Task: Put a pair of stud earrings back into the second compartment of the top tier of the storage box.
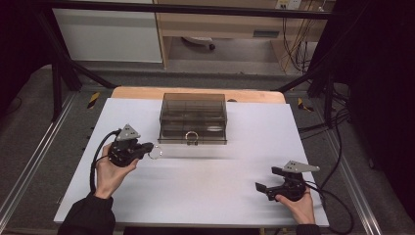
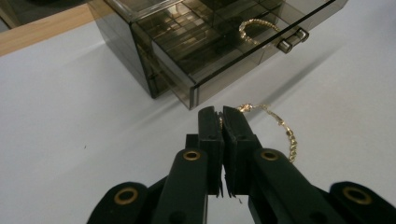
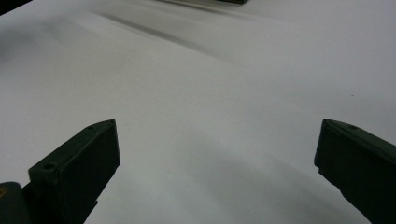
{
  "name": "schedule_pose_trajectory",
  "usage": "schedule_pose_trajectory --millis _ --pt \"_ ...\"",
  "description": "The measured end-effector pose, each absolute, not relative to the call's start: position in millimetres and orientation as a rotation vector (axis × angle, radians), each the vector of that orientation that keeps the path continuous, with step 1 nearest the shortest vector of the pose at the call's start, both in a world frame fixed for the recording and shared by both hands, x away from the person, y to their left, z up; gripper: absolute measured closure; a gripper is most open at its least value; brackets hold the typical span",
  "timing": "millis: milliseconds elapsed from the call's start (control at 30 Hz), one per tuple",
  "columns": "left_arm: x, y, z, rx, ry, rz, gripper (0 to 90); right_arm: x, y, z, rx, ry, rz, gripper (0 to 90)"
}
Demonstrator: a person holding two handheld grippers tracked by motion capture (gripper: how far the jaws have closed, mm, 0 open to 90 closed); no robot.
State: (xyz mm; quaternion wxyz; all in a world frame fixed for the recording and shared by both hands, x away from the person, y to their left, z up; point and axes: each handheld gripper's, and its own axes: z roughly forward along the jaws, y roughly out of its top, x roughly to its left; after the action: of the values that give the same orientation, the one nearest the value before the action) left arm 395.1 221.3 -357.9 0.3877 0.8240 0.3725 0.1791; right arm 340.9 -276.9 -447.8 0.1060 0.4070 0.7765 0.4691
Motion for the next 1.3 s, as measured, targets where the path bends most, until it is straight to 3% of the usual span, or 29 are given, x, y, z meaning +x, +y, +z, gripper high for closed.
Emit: schedule_pose_trajectory --millis 1300 --pt "434.9 145.0 -327.9 2.131 0.874 0.46 86.5 340.7 -277.0 -447.6 1.199 2.288 1.383 0.7"
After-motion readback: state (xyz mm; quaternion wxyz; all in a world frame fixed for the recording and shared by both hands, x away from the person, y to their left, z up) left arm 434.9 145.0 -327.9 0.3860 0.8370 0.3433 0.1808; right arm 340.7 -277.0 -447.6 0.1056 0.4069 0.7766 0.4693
